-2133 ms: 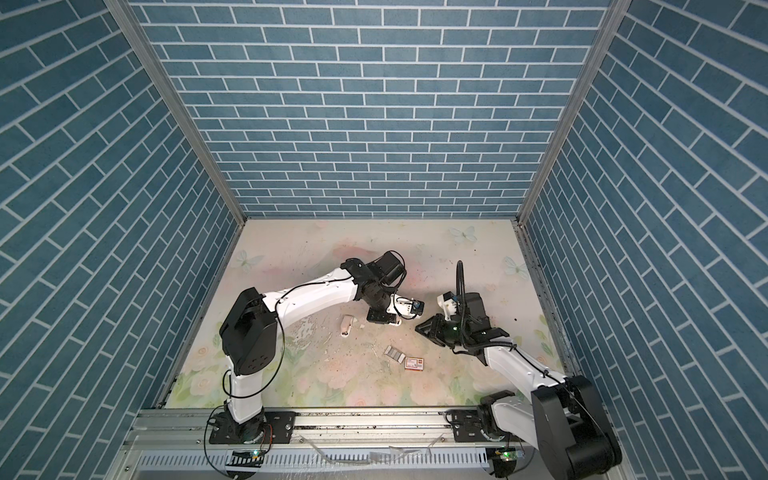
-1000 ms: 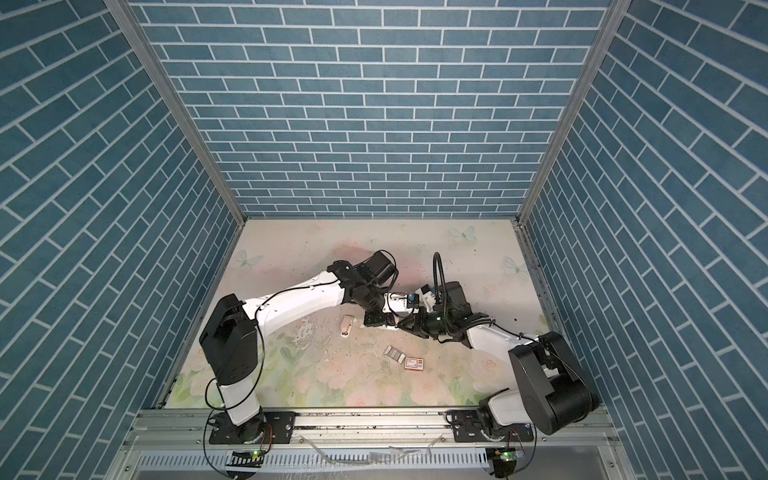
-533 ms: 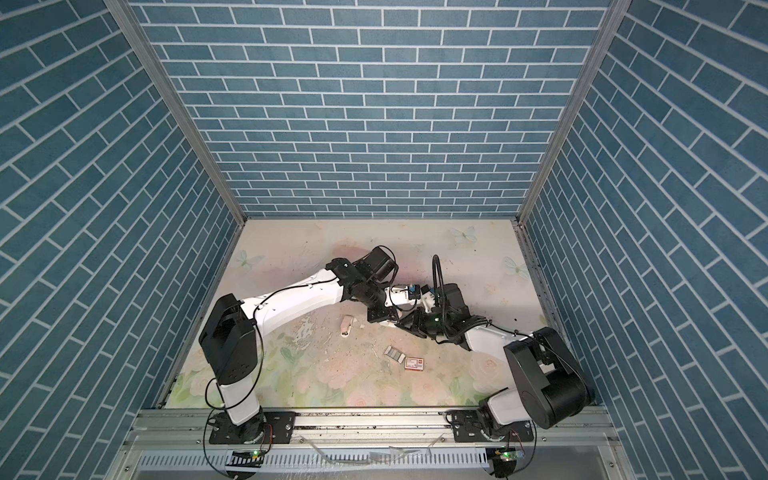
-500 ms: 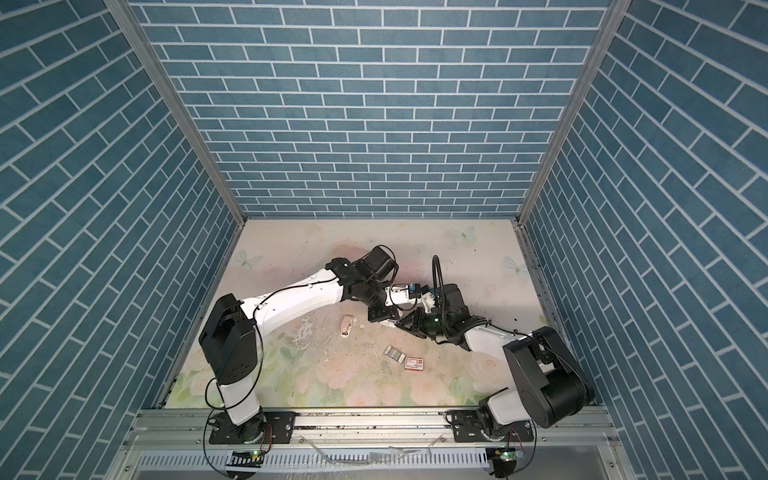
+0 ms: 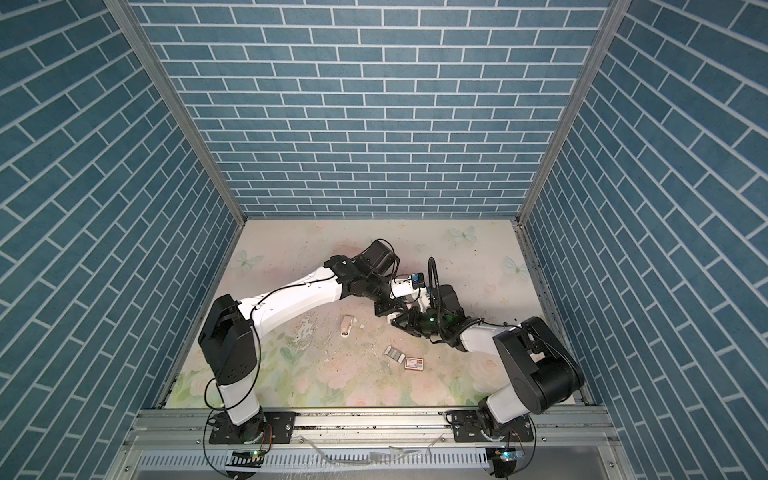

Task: Load the staples into the stapler
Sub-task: 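Lift the pink stapler with the left gripper while right gripper grasps its other end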

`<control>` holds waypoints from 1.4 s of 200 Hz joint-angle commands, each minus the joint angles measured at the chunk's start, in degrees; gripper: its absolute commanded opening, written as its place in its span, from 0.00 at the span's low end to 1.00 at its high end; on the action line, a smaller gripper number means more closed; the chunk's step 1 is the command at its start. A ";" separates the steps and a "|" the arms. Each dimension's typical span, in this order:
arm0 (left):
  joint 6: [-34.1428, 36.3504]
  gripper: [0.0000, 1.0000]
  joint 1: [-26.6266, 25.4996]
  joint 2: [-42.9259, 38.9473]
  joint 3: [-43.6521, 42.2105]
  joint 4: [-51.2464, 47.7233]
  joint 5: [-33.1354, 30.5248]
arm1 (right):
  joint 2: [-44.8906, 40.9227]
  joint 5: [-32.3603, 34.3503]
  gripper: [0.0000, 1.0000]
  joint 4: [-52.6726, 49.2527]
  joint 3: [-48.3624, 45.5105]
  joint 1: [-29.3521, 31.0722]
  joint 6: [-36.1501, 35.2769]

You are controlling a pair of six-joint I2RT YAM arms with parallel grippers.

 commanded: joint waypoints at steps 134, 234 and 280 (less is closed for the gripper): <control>4.66 0.00 10.14 3.49 12.44 -19.60 26.35 | -25.79 4.03 0.50 -14.12 -2.75 -0.34 -8.16; 5.32 0.00 11.19 10.98 22.22 -30.39 40.67 | -29.93 0.28 0.55 -12.23 2.47 -0.08 -6.34; 3.26 0.00 11.56 12.61 23.53 -30.00 44.04 | -26.85 -1.71 0.53 -7.51 4.09 1.46 -4.31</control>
